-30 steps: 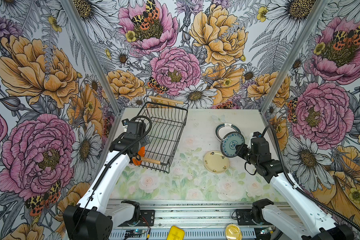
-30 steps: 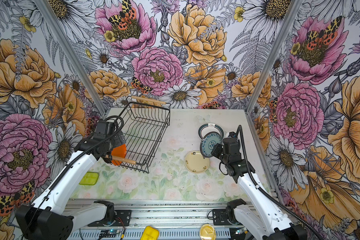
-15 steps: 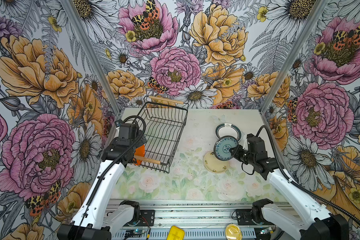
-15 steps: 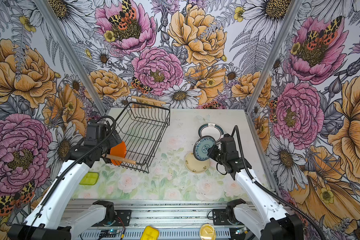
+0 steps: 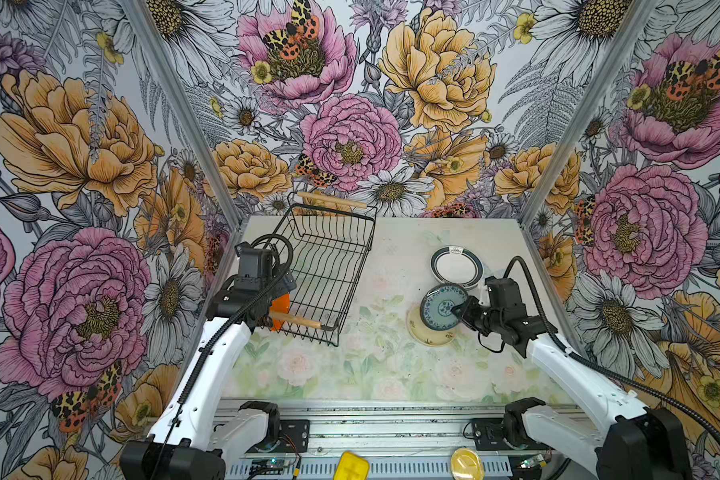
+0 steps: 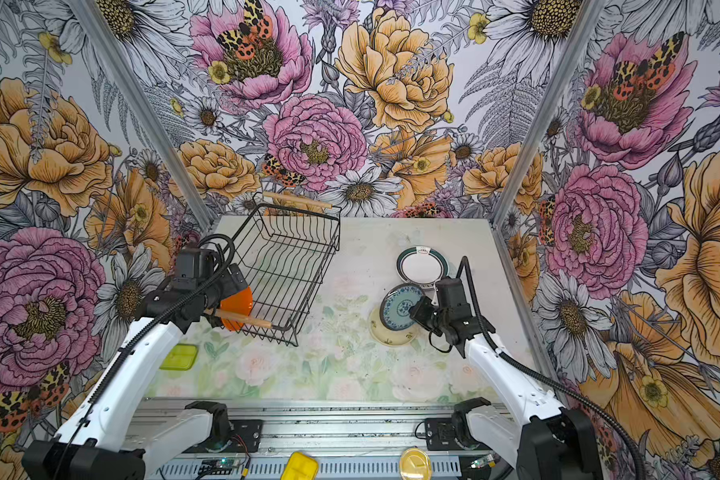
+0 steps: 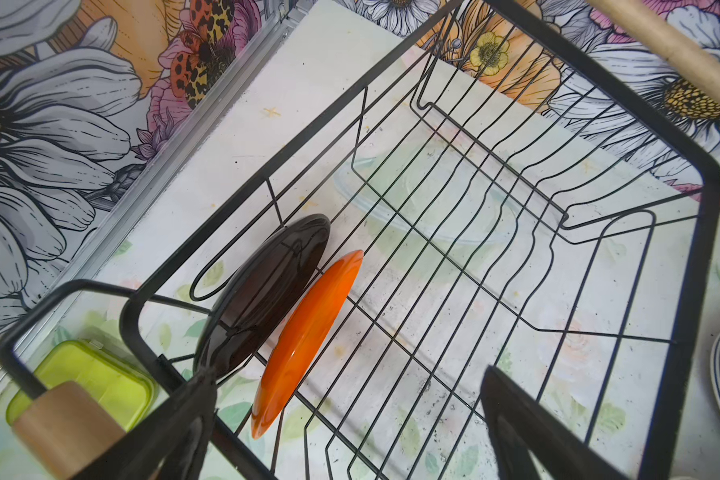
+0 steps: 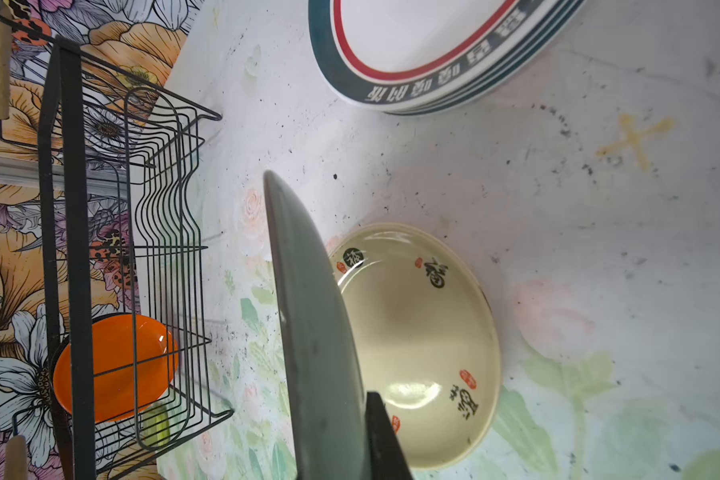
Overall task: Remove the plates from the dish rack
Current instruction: 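Lower the blue-and-white plate onto the cream plates with the right gripper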
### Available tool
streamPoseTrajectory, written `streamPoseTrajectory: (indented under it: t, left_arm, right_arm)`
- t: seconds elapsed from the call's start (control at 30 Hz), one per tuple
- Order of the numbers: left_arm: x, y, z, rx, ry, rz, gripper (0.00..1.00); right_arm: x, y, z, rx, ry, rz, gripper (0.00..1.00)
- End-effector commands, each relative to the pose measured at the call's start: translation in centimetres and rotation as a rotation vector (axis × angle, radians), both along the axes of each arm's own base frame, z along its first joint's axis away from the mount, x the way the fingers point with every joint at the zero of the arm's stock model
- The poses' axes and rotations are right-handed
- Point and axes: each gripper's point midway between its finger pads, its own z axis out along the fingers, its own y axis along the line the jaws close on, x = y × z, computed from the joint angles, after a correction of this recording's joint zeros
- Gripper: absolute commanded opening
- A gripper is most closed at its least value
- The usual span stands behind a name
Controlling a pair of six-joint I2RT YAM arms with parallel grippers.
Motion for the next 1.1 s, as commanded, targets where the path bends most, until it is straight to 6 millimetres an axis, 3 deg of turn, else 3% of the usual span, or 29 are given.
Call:
streamPoseTrajectory:
  t: [0.0,0.33,0.73,1.07]
  left_arm:
    - [0.0,0.4,1.3,0.016,-0.061,0.004,0.99]
    - [0.6,-1.5,1.8,-0.078,-0.066,-0.060,0.99]
    - [0.9,-1.9,-0.2,-0.087,0.015,-0.084,0.99]
    - [1.0,-1.7,-0.8,-0.089,0.039,-0.074,0.99]
  right_arm:
    - [0.2,0.6,-0.4,0.047,0.005,0.011,0.00]
    - [-0.6,0.8,-2.5,0.048,0.063,0.022,0.00]
    - [-0.7,1.0,-4.4,0.049,0.119,0.034,0.00]
    - [-1.2,1.1,-5.8,0.039,0.171,0.040,0.29]
